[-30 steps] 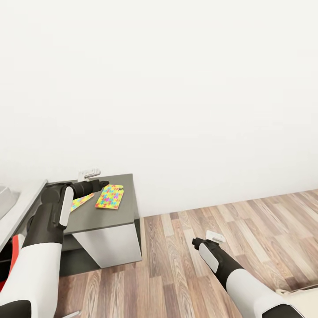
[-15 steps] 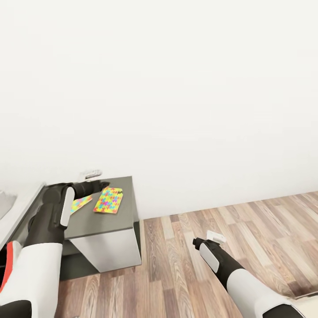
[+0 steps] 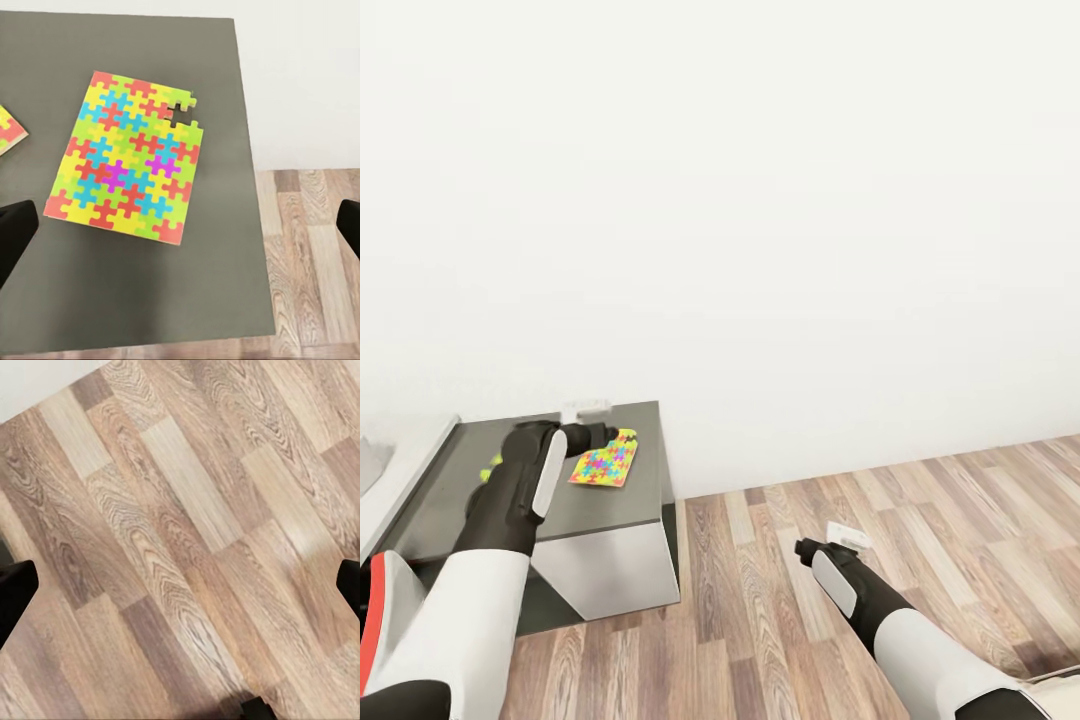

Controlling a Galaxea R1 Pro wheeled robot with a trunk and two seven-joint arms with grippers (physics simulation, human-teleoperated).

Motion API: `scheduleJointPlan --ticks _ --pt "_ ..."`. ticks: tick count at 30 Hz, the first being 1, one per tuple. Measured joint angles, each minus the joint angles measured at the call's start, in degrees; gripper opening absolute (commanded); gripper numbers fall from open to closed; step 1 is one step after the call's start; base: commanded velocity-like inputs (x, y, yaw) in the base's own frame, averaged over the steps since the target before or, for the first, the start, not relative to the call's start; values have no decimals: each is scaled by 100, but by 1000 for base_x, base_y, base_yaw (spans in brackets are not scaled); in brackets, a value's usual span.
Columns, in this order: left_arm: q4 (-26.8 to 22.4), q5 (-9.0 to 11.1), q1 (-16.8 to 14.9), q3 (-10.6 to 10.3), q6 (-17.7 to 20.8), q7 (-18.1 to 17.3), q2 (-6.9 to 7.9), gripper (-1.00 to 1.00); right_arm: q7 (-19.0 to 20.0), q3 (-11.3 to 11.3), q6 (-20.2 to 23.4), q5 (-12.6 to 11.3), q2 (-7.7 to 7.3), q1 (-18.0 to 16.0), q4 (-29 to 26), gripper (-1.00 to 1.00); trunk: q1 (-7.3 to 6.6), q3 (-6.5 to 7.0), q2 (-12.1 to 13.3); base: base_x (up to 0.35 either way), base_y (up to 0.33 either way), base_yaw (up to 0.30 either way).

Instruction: Put all the toys in the child's room - the three board games (two on the bed and one on the table), the two jigsaw puzzles on the table, and the tennis ball on the table - inside the toy box on the table in the child's room.

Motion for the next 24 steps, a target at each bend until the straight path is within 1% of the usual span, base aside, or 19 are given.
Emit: scheduleJointPlan --ticks 6,7,9,10,14,19,21,22,24 --pt "156 3 -1 -13 -218 486 -91 100 269 -2 3 23 -9 -1 1 100 0 0 0 0 0 0" --pt "205 5 -1 -14 -285 617 -123 100 310 -5 3 24 -12 -1 1 100 0 0 0 0 0 0" --pt "267 5 -1 -15 -354 753 -165 100 338 -4 3 25 -14 -1 1 100 0 0 0 0 0 0" --pt "335 7 -3 -15 -421 871 -215 100 355 -3 4 24 -15 -1 1 100 0 0 0 0 0 0" --pt "480 6 -8 -15 -546 1072 -301 100 376 -4 4 29 -16 -1 2 100 0 0 0 0 0 0" --pt "543 19 -10 -21 -602 1128 -330 100 428 0 11 25 -30 7 -23 100 0 0 0 0 0 0" --pt "551 21 -10 -23 -609 1127 -333 100 570 1 23 30 -57 13 -41 100 0 0 0 0 0 0" --pt "552 21 -10 -23 -611 1124 -333 100 651 1 30 33 -82 16 -46 100 0 0 0 0 0 0" --pt "555 26 -10 -24 -614 1117 -337 100 996 19 88 13 -232 20 -64 100 0 0 0 0 0 0"
